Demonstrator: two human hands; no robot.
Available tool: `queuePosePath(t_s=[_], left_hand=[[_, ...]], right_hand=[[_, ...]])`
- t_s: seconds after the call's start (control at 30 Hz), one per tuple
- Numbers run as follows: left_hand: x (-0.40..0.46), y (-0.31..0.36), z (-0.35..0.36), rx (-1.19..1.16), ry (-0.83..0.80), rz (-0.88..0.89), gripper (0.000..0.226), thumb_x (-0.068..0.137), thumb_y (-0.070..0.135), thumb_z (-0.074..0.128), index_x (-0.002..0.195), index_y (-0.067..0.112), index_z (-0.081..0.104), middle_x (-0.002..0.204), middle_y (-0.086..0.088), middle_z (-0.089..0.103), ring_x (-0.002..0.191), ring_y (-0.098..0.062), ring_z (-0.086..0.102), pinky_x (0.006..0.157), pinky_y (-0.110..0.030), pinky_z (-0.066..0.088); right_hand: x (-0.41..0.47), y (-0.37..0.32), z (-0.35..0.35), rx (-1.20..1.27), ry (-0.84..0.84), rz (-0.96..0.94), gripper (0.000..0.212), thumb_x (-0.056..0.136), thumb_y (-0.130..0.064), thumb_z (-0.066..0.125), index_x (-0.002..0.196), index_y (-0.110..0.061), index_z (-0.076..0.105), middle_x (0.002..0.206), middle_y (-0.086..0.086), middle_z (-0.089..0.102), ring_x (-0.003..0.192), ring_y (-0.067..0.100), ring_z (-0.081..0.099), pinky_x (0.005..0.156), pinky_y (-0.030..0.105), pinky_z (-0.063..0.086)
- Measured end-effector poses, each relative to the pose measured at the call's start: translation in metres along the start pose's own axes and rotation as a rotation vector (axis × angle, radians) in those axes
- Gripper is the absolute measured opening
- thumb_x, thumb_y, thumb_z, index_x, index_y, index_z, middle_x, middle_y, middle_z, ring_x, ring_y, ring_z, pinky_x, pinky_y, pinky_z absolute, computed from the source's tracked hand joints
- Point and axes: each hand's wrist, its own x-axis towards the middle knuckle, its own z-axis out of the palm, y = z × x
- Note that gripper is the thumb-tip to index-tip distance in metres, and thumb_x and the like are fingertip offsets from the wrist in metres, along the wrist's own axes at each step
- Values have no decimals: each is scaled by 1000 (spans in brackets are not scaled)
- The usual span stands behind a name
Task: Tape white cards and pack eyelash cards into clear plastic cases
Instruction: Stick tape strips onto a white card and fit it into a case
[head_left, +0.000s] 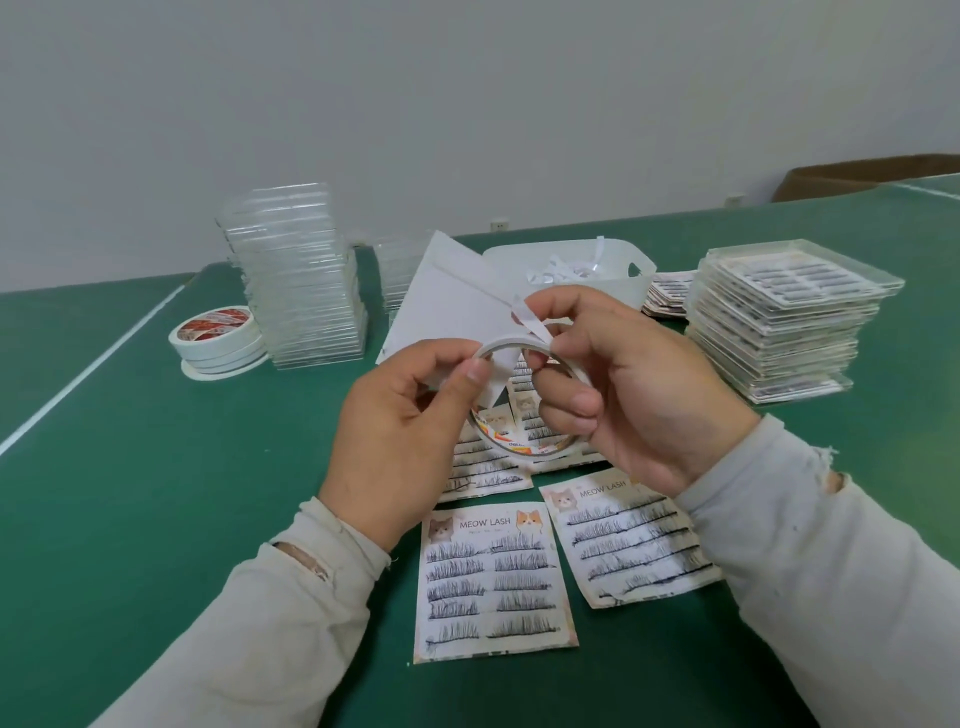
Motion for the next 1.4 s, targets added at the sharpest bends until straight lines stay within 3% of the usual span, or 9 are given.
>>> queuePosePath(t_s=[0.3, 0.43, 0.6, 0.77, 0.87, 0.97, 1.1, 1.23, 1.4], left_hand=[[0, 1, -1, -32, 13, -16, 14, 90, 32, 67, 102, 38, 73, 93, 17, 76, 76, -12, 68, 76, -25, 57], [3, -2, -3, -30, 137, -71, 30, 102, 16, 56, 115, 42, 67, 114, 22, 70, 74, -10, 69, 70, -14, 51], [4, 1, 0, -125, 190, -116, 54, 97, 3, 63, 121, 50, 52, 123, 22, 61, 74, -15, 75, 69, -25, 60], [8, -1, -1, -392, 241, -282, 59, 90, -3, 70, 128, 34, 44, 123, 3, 66, 95, -22, 76, 71, -32, 62], [8, -1, 1, -493, 194, -347, 40, 96, -1, 62, 129, 17, 49, 118, -8, 73, 94, -29, 76, 71, -30, 61], [5, 0, 6, -544, 140, -342, 31, 102, 2, 54, 131, 14, 49, 114, -7, 75, 96, -31, 75, 75, -33, 62], [4, 3, 8, -543, 104, -327, 26, 108, 10, 44, 131, 16, 51, 115, -6, 76, 101, -28, 74, 78, -32, 61], [3, 3, 10, -517, 95, -367, 27, 111, 17, 36, 125, 18, 59, 110, -7, 77, 97, -23, 75, 78, -29, 61], [6, 3, 3, -416, 165, -359, 18, 104, 16, 54, 108, 18, 71, 103, -1, 78, 92, -15, 75, 69, -23, 59]], right_hand=[[-5, -8, -5, -79, -87, 1, 46, 82, -3, 45, 125, -13, 56, 67, 12, 58, 42, 14, 34, 45, 27, 27], [-8, -26, -28, -866, 53, -177, 37, 88, -13, 59, 122, -26, 57, 78, 3, 73, 59, 12, 60, 56, 22, 43], [-6, -10, -34, -1530, -96, 158, 36, 89, -20, 66, 121, -34, 55, 86, -8, 71, 70, 1, 60, 64, 19, 46], [-5, -15, -35, -1441, 26, 49, 9, 88, -36, 70, 95, -32, 65, 77, -15, 67, 67, -2, 60, 64, 19, 43], [1, -8, -26, -1178, 236, -167, 28, 93, -38, 68, 75, -16, 64, 61, -9, 58, 52, 3, 49, 59, 26, 44], [3, 6, -12, -983, 306, -131, 51, 102, -43, 52, 63, -12, 59, 50, -6, 56, 42, 2, 46, 59, 27, 40], [4, 20, 0, -804, 300, -138, 36, 98, -46, 57, 81, -16, 65, 64, -4, 64, 48, 3, 52, 58, 27, 41], [5, 21, -1, -705, 288, -208, 10, 91, -20, 74, 91, -13, 66, 66, -1, 65, 57, 12, 58, 55, 27, 49], [5, 12, -16, -571, 262, -117, 5, 94, -8, 69, 89, -10, 71, 57, -3, 59, 46, 8, 51, 47, 20, 46]])
